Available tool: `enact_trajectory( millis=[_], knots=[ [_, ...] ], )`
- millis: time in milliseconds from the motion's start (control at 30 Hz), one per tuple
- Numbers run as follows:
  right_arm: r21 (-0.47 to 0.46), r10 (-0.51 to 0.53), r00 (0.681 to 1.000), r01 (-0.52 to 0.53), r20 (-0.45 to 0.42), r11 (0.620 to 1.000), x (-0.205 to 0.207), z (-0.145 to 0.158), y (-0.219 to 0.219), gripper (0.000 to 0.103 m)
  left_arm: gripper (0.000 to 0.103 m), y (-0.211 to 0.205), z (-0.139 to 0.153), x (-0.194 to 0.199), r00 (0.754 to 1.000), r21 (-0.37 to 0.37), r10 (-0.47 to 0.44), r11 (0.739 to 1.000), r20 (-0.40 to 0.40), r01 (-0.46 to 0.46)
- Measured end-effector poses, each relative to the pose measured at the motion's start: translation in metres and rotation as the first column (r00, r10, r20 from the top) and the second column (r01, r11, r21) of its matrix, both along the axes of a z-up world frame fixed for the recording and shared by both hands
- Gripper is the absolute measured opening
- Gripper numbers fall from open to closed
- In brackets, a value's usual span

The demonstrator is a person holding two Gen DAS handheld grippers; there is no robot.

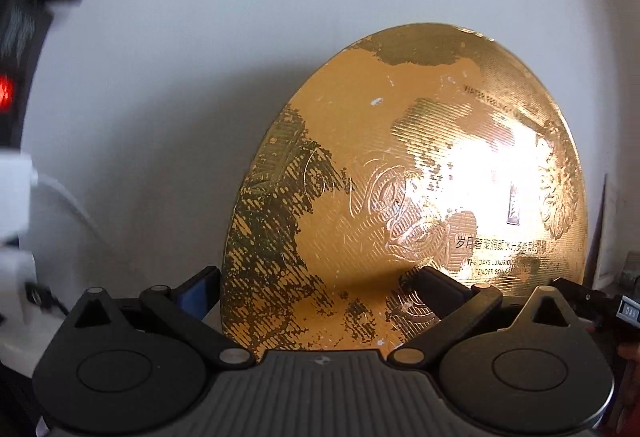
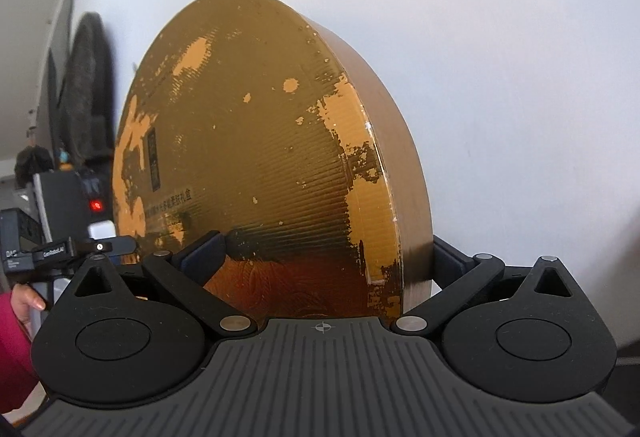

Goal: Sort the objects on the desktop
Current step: 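Lift the gold lid off the wall with both tools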

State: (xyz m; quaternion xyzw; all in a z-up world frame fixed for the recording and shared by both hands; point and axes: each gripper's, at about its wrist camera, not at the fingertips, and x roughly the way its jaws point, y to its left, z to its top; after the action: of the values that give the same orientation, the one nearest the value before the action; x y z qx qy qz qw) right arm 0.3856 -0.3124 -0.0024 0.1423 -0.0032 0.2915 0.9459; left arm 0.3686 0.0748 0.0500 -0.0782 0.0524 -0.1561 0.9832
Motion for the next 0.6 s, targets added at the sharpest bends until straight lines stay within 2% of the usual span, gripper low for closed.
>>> enact_trajectory(
  millis=[167, 267, 400, 600],
  knots=[
    [0.008, -0.029, 0.994, 0.029, 0.102, 1.0, -0.038, 0.036, -0.006, 0.102, 0.103, -0.011, 0.03, -0.031, 0.995, -0.006, -0.013, 1.0, 0.098, 0.014],
    [0.009, -0.037, 0.99, 0.036, 0.133, 0.999, -0.064, 0.058, -0.011, 0.102, 0.103, -0.017, 0.049, -0.053, 0.991, -0.002, -0.023, 1.0, 0.133, 0.024],
    [0.01, -0.063, 0.989, 0.062, 0.136, 0.998, -0.109, 0.084, -0.02, 0.102, 0.103, -0.02, 0.07, -0.086, 0.991, -0.019, -0.043, 0.999, 0.125, 0.046],
    [-0.028, -0.127, 0.989, 0.129, 0.08, 0.991, -0.193, 0.11, -0.037, 0.102, 0.103, -0.019, 0.068, -0.14, 0.99, -0.078, -0.108, 0.99, 0.088, 0.115]
  ],
)
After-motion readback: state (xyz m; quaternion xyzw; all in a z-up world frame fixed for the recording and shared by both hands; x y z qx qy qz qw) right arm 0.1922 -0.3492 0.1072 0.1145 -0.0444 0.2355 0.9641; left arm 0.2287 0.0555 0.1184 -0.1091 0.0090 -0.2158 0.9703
